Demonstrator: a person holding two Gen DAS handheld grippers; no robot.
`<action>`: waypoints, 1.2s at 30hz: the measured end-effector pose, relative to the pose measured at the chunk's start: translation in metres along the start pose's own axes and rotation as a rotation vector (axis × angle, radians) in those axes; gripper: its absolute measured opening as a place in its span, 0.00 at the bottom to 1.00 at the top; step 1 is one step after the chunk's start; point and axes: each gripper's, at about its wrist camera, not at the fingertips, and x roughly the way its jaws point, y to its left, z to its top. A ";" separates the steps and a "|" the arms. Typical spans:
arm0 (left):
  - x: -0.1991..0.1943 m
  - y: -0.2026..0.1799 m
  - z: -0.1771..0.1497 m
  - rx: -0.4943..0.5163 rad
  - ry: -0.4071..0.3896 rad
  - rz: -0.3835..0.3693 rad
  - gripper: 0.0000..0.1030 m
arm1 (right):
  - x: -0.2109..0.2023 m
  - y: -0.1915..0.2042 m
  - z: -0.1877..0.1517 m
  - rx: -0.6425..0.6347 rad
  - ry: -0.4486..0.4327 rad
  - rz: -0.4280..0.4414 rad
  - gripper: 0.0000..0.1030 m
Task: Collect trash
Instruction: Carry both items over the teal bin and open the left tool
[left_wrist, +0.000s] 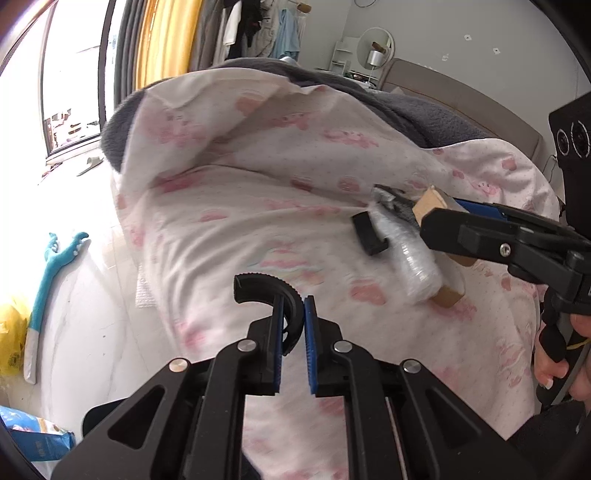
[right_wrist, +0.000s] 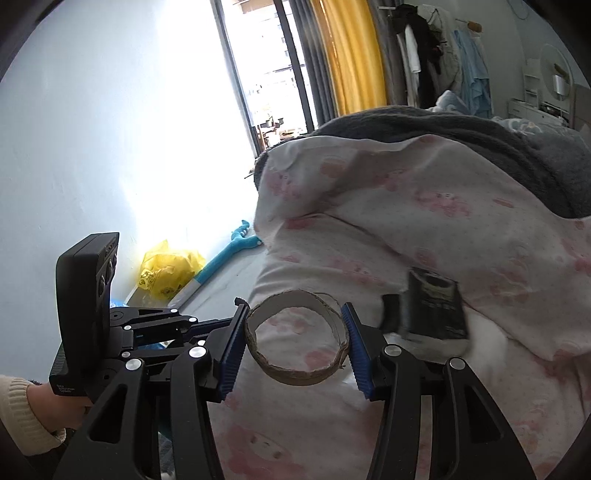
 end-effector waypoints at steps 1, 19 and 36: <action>-0.002 0.004 -0.001 -0.002 0.004 0.004 0.12 | 0.003 0.005 0.001 -0.002 0.003 0.005 0.50; -0.015 0.087 -0.049 -0.132 0.176 0.038 0.12 | 0.066 0.086 0.009 -0.051 0.089 0.085 0.50; -0.009 0.157 -0.115 -0.222 0.429 0.097 0.12 | 0.127 0.150 -0.002 -0.088 0.240 0.163 0.50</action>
